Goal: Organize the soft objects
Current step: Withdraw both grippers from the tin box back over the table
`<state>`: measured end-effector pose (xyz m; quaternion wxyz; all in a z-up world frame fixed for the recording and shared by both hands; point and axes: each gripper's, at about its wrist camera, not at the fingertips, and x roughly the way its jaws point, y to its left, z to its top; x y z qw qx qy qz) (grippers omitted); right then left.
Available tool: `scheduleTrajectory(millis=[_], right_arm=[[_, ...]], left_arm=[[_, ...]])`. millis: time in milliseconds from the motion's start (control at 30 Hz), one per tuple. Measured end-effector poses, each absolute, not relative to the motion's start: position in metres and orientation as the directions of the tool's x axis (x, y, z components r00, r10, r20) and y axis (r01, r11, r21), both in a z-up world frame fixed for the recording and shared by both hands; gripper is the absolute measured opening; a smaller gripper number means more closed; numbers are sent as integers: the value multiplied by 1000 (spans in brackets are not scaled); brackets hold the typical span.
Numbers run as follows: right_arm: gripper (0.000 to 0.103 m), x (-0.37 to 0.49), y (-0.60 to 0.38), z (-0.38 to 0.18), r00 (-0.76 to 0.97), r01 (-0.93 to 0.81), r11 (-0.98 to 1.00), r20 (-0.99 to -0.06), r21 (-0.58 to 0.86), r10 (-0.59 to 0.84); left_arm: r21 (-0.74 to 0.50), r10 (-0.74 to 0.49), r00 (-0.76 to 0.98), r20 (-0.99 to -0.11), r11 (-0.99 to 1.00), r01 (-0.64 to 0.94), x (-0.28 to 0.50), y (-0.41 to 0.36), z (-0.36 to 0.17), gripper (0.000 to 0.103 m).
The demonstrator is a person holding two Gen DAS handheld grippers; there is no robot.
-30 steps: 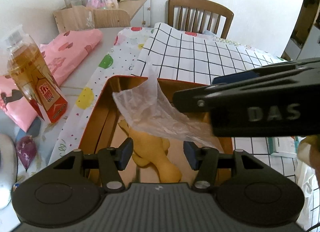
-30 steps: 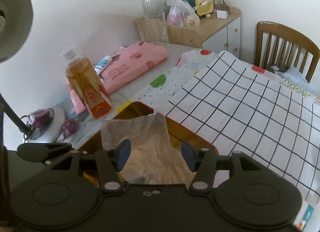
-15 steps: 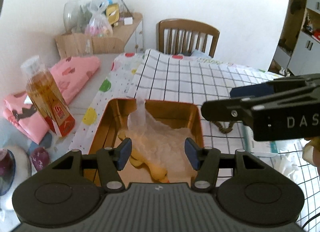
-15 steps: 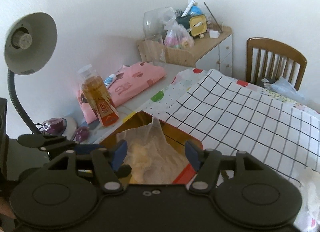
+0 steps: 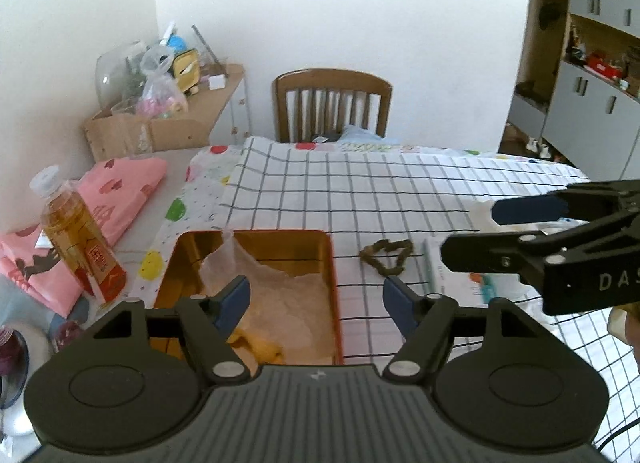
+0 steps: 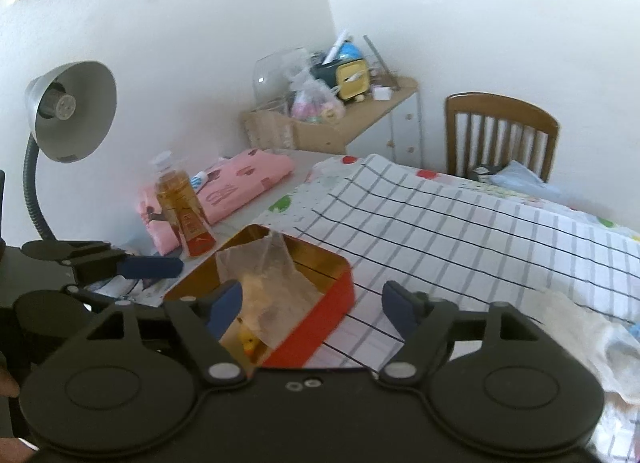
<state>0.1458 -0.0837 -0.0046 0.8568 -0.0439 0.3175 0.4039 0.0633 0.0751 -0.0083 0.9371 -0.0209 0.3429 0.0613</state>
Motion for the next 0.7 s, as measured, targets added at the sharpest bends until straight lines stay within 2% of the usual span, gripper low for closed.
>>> scheduleTrajectory(millis=[67, 200, 433, 700], right_arm=[[81, 141, -97, -4, 495, -707, 686, -574, 171, 652], [87, 133, -123, -5, 541, -676, 722, -564, 150, 624], [99, 123, -174, -14, 616, -587, 797, -563, 139, 552], [100, 117, -229, -35, 659, -477, 868, -596, 140, 458]], left_arm=[[6, 89, 764, -639, 994, -110, 62, 68, -7, 74], [12, 64, 776, -627, 997, -73, 62, 54, -6, 83], [-35, -20, 783, -622, 999, -2, 64, 32, -10, 85], [-40, -86, 766, -637, 996, 78, 72, -1, -26, 90]])
